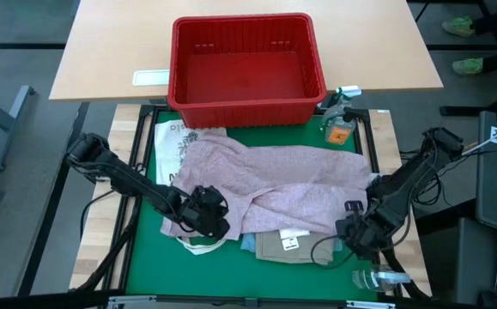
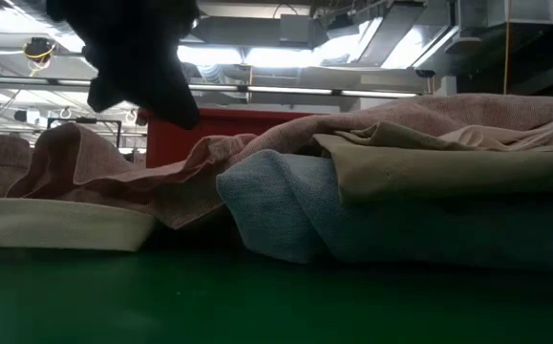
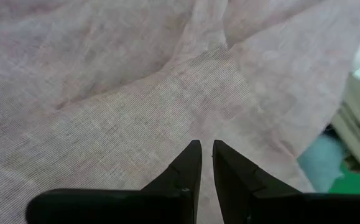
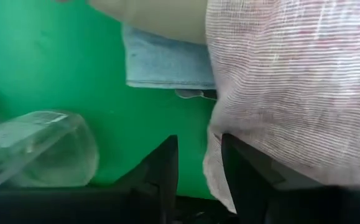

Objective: Fold laundry
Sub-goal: Fold the pink polo

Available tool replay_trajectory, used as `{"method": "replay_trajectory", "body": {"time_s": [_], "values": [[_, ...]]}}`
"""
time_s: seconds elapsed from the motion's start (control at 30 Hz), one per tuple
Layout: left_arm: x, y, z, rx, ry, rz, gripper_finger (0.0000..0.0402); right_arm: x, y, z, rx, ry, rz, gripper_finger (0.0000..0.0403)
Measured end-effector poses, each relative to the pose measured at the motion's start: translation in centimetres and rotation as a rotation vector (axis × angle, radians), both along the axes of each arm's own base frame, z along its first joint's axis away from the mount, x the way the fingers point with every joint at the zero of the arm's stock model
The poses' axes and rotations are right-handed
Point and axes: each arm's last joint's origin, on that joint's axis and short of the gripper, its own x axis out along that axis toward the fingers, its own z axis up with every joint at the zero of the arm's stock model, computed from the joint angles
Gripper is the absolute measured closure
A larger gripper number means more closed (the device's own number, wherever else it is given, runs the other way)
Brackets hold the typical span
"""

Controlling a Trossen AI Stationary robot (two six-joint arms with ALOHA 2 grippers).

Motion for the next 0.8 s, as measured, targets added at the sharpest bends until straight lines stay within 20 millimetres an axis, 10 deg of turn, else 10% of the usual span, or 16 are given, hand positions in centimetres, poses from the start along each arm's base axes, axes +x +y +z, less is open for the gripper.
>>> {"method": "replay_trajectory", "body": {"time_s": [0.53, 0.8], "values": [[1.0, 1.9, -3.0, 0.065, 0.153, 0.070, 0.0365, 0.5, 1.2, -3.6, -0.158, 0.216, 0.034, 0.0284], [0.9, 3.1, -3.4, 0.090, 0.215, 0.111, 0.0365, 0.5, 1.7, -4.2, -0.109, 0.295, 0.062, 0.0383]]}}
